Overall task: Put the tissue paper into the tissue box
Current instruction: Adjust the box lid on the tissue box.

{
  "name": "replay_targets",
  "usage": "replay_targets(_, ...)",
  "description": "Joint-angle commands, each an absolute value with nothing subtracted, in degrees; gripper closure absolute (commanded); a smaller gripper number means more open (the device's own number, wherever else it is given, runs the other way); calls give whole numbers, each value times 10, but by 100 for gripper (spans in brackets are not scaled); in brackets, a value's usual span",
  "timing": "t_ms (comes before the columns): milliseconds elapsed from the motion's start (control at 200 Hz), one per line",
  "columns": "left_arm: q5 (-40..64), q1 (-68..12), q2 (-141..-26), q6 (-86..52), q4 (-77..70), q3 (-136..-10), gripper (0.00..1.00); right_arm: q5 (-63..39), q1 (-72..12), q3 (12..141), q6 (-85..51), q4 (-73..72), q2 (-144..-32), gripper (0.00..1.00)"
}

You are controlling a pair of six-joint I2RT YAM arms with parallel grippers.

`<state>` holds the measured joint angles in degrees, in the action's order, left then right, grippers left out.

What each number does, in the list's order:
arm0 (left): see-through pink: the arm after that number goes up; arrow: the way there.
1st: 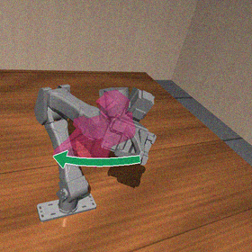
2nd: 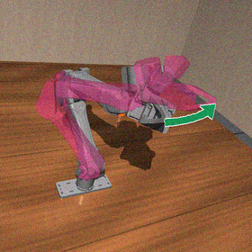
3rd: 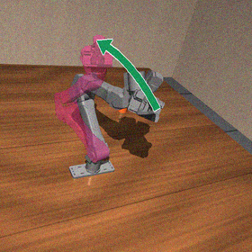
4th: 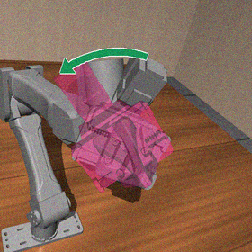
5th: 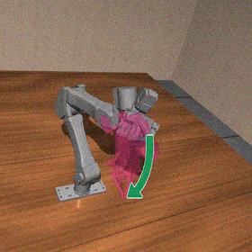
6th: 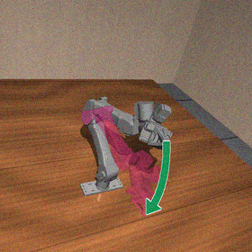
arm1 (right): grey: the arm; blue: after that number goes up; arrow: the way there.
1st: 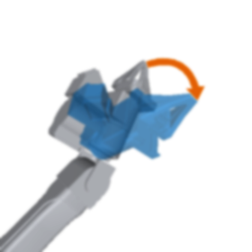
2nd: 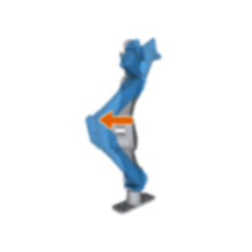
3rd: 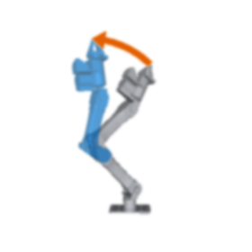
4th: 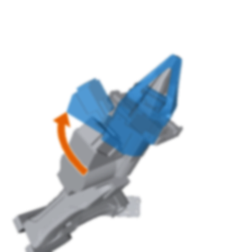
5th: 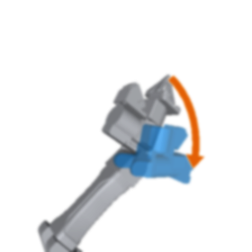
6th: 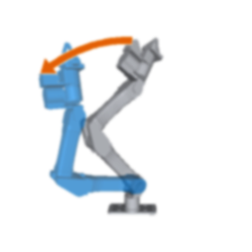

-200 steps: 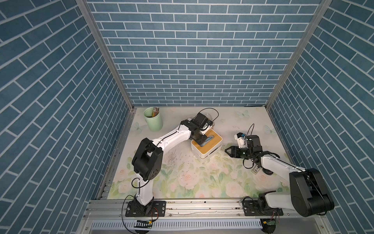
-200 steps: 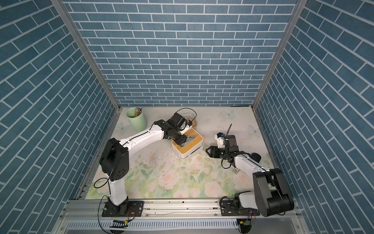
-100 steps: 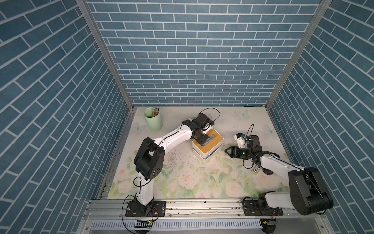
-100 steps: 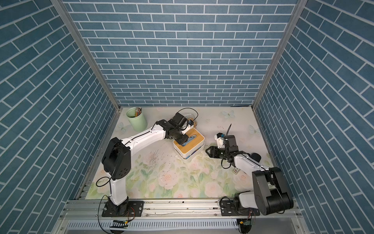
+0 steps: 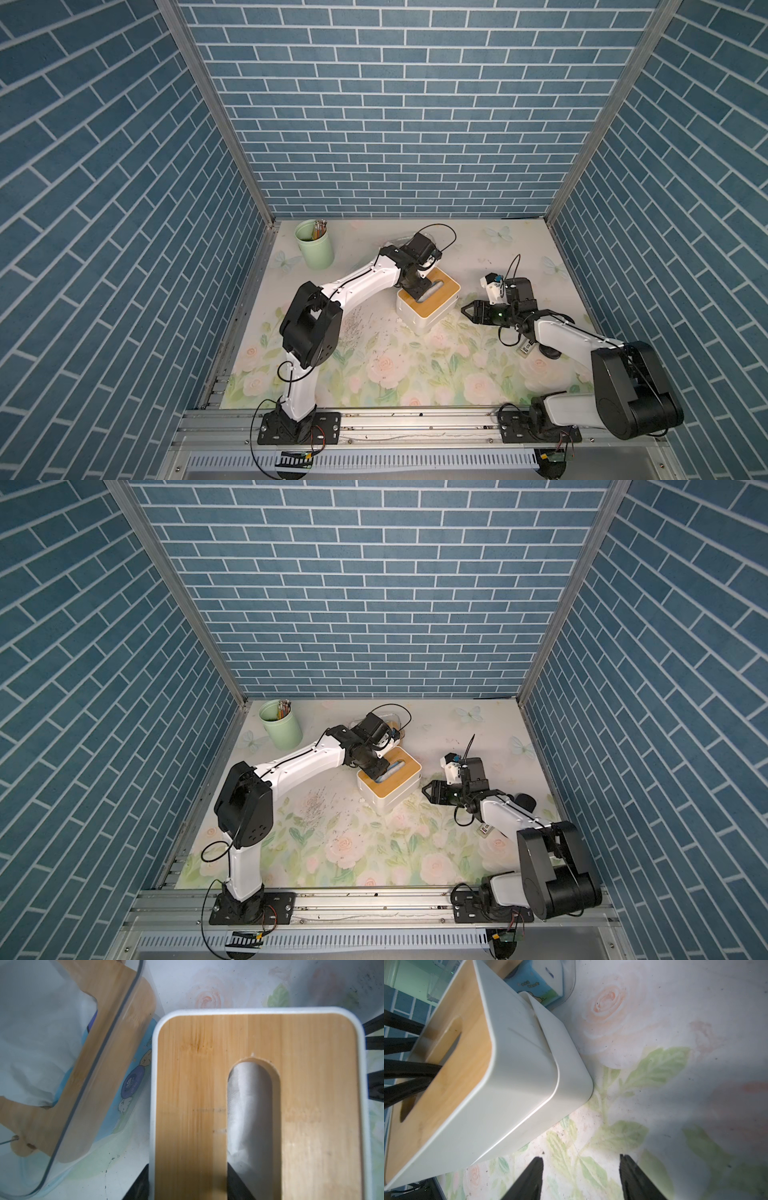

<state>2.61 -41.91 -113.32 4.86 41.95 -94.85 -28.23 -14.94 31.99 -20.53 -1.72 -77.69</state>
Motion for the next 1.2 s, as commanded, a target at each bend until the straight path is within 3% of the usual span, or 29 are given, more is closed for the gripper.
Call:
replay_targets(0,17,-423,-1150,36,439,-970,100,-284,-147,332,-185,-19,-781,38)
replay_targets(315,6,-426,-1182,35,443,-1003,100,-286,-147,355,-171,-20,-784,37)
replay_targets(590,5,-426,-1173,32,395,-960,100,-289,-147,379,-173,-43,-771,31)
replay_targets(850,9,-423,-1149,61,329,-896,100,-291,-147,418,-195,-90,-832,29)
replay_targets(1195,33,-414,-1135,56,271,-848,100,-375,-147,451,-203,-119,-916,29)
